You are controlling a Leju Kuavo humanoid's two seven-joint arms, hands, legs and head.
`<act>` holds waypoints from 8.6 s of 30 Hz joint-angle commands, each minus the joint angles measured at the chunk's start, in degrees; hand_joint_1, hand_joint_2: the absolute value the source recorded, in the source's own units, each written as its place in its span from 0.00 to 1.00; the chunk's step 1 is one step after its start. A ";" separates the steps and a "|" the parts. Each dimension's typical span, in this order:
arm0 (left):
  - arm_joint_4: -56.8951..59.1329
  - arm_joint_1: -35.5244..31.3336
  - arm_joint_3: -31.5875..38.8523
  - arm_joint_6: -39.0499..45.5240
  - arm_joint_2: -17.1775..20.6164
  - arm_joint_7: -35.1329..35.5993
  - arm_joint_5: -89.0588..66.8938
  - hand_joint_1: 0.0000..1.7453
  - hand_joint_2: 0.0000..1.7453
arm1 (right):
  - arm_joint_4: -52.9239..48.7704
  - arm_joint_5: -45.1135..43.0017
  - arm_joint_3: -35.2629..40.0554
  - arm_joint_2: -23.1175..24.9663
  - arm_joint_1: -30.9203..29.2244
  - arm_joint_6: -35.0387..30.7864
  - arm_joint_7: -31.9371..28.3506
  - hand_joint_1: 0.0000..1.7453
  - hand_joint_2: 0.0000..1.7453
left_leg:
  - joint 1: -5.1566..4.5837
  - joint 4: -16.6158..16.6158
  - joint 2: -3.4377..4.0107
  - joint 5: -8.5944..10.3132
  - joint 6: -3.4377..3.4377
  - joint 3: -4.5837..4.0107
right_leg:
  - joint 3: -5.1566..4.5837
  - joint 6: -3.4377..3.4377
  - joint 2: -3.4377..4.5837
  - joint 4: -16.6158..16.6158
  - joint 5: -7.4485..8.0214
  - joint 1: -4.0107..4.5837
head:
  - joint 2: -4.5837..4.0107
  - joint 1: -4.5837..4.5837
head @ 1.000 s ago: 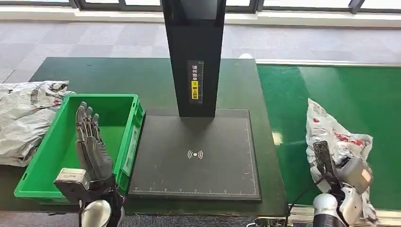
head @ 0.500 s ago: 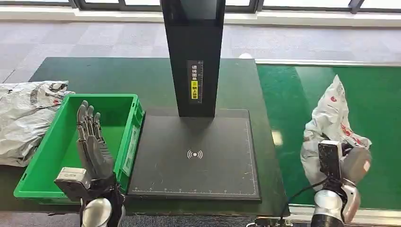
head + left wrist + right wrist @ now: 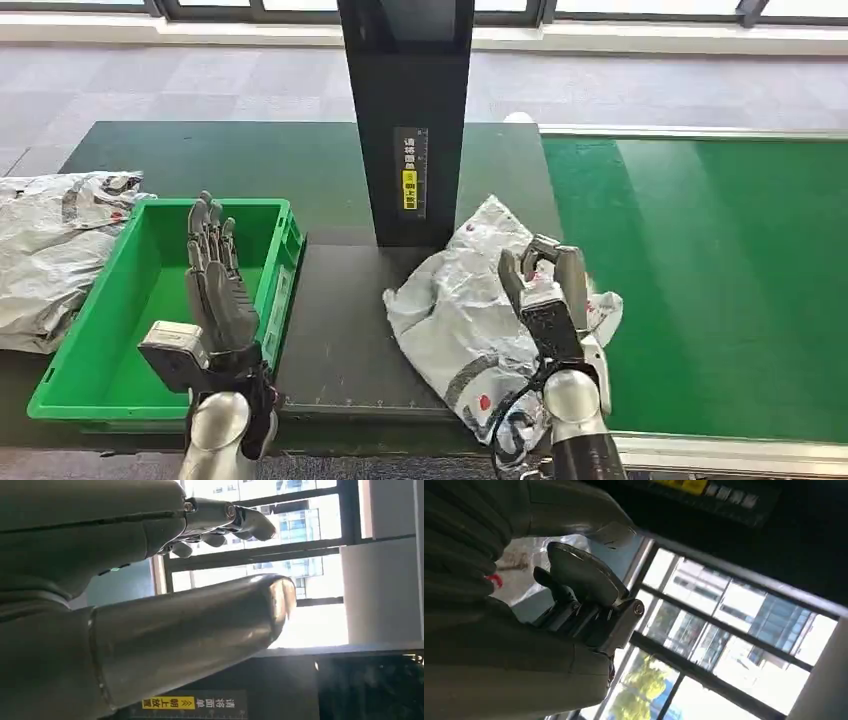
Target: Moved the parcel from conveyor to table for the left to box.
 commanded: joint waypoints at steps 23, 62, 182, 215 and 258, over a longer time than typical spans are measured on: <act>11.42 -8.99 -1.64 2.10 -0.99 -0.82 4.29 0.00 0.00 | 6.75 -16.71 7.58 1.99 0.36 4.69 -3.99 0.00 1.00 | 0.04 -0.03 -0.05 0.03 -0.04 0.06 | 0.02 -0.08 -0.12 -0.05 0.00 0.06 | 0.00 0.02; 68.87 -29.55 -33.36 -8.72 -4.92 18.91 -63.54 0.00 1.00 | -23.77 -17.90 16.99 -7.59 6.27 -1.84 -4.39 0.00 1.00 | -0.06 -0.07 0.05 0.01 0.01 0.10 | 0.08 -0.08 -0.14 -0.15 0.08 -0.01 | 0.00 0.04; 23.08 -13.90 25.25 28.73 4.48 22.79 -53.78 0.00 0.00 | -25.25 -18.33 14.43 -6.40 7.92 -0.76 -4.39 0.00 1.00 | 0.02 -0.11 0.21 -0.36 -0.07 0.69 | 0.54 -0.19 0.04 -0.06 -0.28 0.04 | 0.00 0.02; 21.31 -14.00 27.13 31.59 2.37 24.68 -52.97 0.00 0.00 | -25.04 -16.85 14.70 -5.89 8.09 -1.91 -4.39 0.00 1.00 | 0.04 -0.13 0.08 -0.36 -0.07 0.70 | 0.62 -0.19 -0.09 -0.09 -0.31 0.06 | 0.00 0.02; -3.45 3.66 -0.82 -21.55 5.06 -5.16 2.22 0.00 0.00 | 2.91 14.43 -30.45 -9.24 7.41 -17.08 11.04 0.00 0.00 | 0.03 -0.29 -0.16 -0.36 0.07 0.90 | 0.98 -0.12 -0.38 -0.48 -0.30 0.08 | 0.00 0.02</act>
